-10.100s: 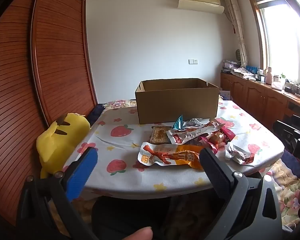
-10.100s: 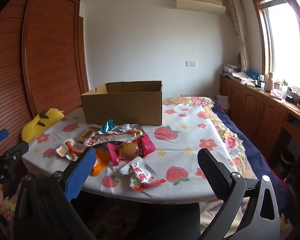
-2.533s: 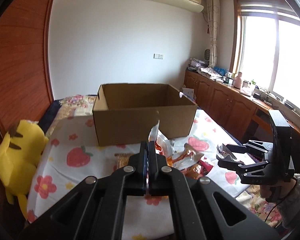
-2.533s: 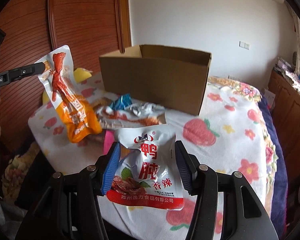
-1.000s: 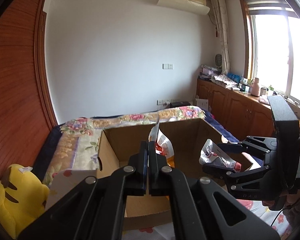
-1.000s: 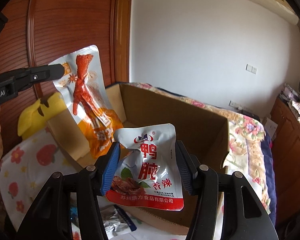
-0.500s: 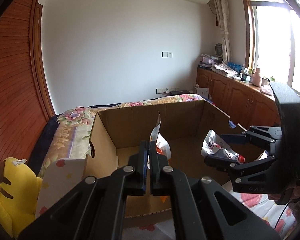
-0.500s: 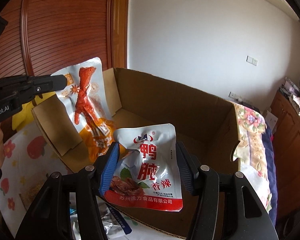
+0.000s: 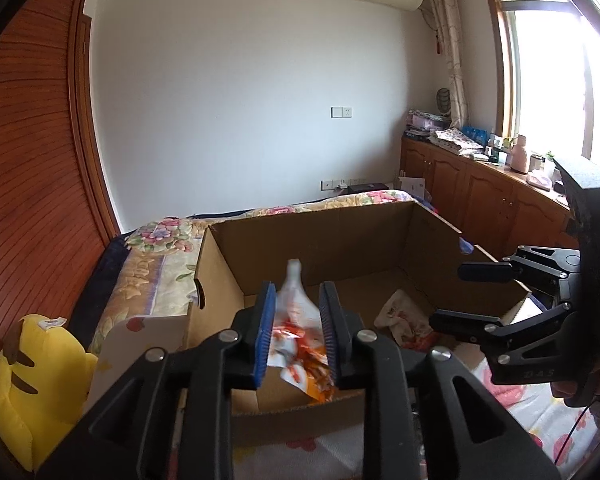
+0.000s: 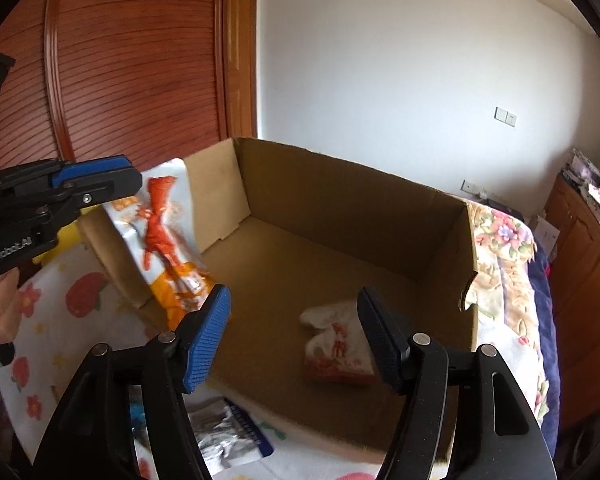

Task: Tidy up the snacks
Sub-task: 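Open the right gripper over the box while the left gripper releases the orange packet inside, then lower the right gripper onto the pink sausage packet and close it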

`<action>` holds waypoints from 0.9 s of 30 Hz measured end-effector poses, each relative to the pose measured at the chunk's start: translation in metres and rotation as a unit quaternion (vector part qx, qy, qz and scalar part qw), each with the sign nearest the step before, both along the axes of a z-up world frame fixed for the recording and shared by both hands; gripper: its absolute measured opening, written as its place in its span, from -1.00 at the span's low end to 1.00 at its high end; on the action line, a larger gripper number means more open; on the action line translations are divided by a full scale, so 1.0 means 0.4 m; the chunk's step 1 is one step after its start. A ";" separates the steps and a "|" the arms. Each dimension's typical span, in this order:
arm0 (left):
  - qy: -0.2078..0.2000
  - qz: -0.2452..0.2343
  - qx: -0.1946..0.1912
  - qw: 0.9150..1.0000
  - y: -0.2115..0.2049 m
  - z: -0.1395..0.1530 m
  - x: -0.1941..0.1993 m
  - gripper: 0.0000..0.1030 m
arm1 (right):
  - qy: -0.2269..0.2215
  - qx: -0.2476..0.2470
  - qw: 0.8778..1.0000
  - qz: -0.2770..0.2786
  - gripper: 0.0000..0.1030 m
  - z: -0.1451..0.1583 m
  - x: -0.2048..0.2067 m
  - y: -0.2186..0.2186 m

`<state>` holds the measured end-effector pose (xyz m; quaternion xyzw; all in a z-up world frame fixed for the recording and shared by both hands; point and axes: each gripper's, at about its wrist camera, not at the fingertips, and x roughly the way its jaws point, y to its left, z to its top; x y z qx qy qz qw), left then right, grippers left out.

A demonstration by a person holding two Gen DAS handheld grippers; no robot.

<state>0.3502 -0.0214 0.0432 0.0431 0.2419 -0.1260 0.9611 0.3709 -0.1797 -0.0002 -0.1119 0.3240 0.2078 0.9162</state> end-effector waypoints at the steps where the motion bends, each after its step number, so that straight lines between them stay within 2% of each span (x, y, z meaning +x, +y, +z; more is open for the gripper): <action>1: -0.003 0.001 0.001 1.000 0.003 0.006 -0.010 -0.57 | -0.001 0.002 1.000 0.000 0.31 0.006 -0.007 -0.005; 7: -0.017 0.009 -0.005 1.000 0.034 0.046 -0.073 -0.49 | -0.002 0.009 1.000 0.002 0.31 0.049 -0.086 -0.032; 14: -0.012 0.011 -0.006 1.000 0.056 0.045 -0.149 -0.43 | 0.005 0.022 1.000 -0.003 0.31 0.077 -0.206 -0.069; 19: 0.001 0.009 -0.004 1.000 0.059 0.008 -0.208 -0.39 | 0.014 0.024 1.000 -0.009 0.31 0.064 -0.272 -0.071; 27: 0.033 -0.007 -0.002 0.999 0.032 -0.080 -0.280 -0.37 | 0.040 0.030 0.998 -0.027 0.31 -0.006 -0.368 -0.102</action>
